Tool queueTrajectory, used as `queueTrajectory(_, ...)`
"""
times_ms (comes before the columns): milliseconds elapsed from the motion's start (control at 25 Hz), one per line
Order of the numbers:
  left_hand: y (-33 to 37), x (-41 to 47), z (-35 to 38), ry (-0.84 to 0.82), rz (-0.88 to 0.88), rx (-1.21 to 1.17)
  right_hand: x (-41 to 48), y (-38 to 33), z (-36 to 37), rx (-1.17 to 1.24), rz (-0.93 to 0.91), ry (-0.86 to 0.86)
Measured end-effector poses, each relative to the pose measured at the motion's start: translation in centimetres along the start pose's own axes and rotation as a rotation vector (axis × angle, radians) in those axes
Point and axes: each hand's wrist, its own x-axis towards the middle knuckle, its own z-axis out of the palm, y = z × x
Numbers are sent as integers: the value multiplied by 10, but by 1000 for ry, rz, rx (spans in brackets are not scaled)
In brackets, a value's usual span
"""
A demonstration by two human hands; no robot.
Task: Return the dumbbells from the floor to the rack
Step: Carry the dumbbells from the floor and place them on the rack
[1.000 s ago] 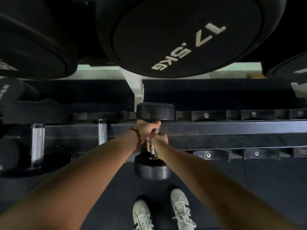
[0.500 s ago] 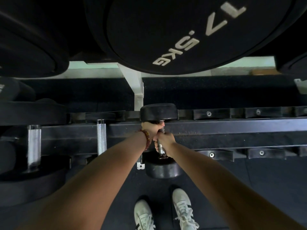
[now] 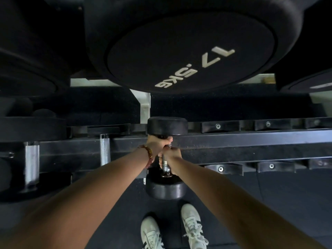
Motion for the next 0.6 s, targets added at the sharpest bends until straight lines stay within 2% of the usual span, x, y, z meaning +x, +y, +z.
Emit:
queueTrajectory(160, 7, 13, 3, -11, 25, 34, 11, -3, 2, 44, -6, -4)
queueTrajectory(360, -8, 20, 1, -24, 30, -66, 25, 1, -4, -69, -40, -64)
queueTrajectory(520, -3, 10, 2, 104, 29, 10, 23, 0, -6, -106, -46, -78)
queueTrajectory(600, -1, 5, -5, 105, 17, 89, 22, -2, -8, -195, -77, -82)
